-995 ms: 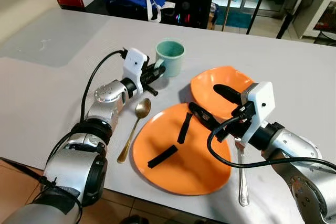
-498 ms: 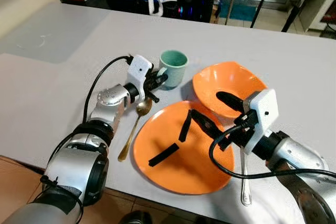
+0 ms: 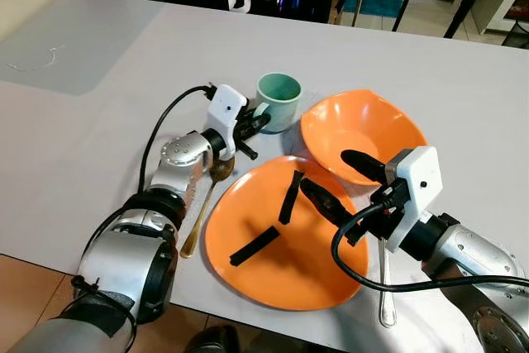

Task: Setting the table

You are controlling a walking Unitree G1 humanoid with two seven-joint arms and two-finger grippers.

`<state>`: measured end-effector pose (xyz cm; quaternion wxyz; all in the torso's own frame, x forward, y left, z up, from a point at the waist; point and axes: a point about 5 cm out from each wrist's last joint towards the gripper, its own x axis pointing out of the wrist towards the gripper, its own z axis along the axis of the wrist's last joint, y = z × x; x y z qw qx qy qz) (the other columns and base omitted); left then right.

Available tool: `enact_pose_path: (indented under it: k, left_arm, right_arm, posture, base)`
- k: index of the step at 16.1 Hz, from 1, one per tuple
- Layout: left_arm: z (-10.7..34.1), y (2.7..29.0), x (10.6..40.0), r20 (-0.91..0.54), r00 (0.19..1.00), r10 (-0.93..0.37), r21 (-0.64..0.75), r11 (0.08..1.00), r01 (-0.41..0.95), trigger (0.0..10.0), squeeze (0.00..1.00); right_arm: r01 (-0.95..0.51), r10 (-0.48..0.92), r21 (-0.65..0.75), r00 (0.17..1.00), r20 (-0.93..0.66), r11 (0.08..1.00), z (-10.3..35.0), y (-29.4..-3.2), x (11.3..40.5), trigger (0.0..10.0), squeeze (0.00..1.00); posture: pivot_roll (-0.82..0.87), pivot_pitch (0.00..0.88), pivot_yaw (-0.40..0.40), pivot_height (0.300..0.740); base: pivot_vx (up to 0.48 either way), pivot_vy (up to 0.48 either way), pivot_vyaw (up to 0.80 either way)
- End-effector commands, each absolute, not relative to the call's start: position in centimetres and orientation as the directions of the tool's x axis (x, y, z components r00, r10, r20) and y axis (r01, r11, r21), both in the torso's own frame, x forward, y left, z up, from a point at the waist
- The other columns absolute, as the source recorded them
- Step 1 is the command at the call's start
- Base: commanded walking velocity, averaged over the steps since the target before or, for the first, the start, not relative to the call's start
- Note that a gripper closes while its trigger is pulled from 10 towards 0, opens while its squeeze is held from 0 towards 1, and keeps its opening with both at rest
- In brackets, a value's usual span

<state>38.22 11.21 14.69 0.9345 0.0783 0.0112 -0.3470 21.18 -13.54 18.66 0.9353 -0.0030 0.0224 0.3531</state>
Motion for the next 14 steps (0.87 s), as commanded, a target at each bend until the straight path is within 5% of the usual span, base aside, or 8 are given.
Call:
enact_pose_path:
  k: [1,2,3,11,12,13,14]
  left_arm:
    - [14.1,11.0,38.1,-0.126,0.750,-0.649,0.158,0.733,0.661,10.0,0.00]
    - [14.1,10.9,38.1,-0.132,0.756,-0.641,0.175,0.736,0.654,10.0,0.91]
    - [14.1,10.9,38.2,-0.131,0.760,-0.636,0.174,0.740,0.650,10.0,1.00]
    - [15.4,12.4,38.6,-0.105,0.754,-0.649,0.184,0.732,0.656,10.0,1.00]
    - [15.6,12.4,38.6,-0.096,0.746,-0.659,0.175,0.726,0.665,10.0,0.89]
    - [16.0,12.6,38.7,-0.087,0.736,-0.672,0.169,0.718,0.676,10.0,0.00]
    - [16.3,12.8,38.7,-0.076,0.732,-0.677,0.172,0.714,0.679,10.0,0.00]
  right_arm:
    - [-0.668,0.667,0.012,0.743,-0.043,0.744,18.9,-13.5,20.7,10.0,0.00]
    - [-0.670,0.670,0.015,0.741,-0.045,0.742,19.0,-13.4,20.7,10.0,0.00]
    - [-0.673,0.673,0.017,0.738,-0.046,0.740,19.0,-13.4,20.7,10.0,0.00]
    - [-0.674,0.674,0.021,0.738,-0.033,0.739,19.1,-13.3,21.2,10.0,0.00]
    - [-0.674,0.674,0.021,0.738,-0.031,0.738,19.2,-13.3,21.2,10.0,0.00]
    - [-0.675,0.675,0.022,0.737,-0.029,0.738,19.1,-13.3,21.4,10.0,0.00]
    - [-0.676,0.676,0.024,0.736,-0.027,0.736,19.1,-13.3,21.5,10.0,0.00]
  posture:
    - [-0.13,0.183,0.050,0.740]
    - [-0.13,0.183,0.050,0.740]
    - [-0.13,0.181,0.049,0.740]
    - [-0.12,0.156,0.053,0.740]
    - [-0.12,0.155,0.052,0.740]
    - [-0.12,0.144,0.051,0.740]
    - [-0.11,0.136,0.052,0.740]
  base:
    - [0.000,0.000,0.00]
    - [0.000,0.000,0.00]
    - [0.000,0.000,0.00]
    - [0.000,0.000,0.00]
    - [0.000,0.000,0.00]
    - [0.000,0.000,0.00]
    - [0.000,0.000,0.00]
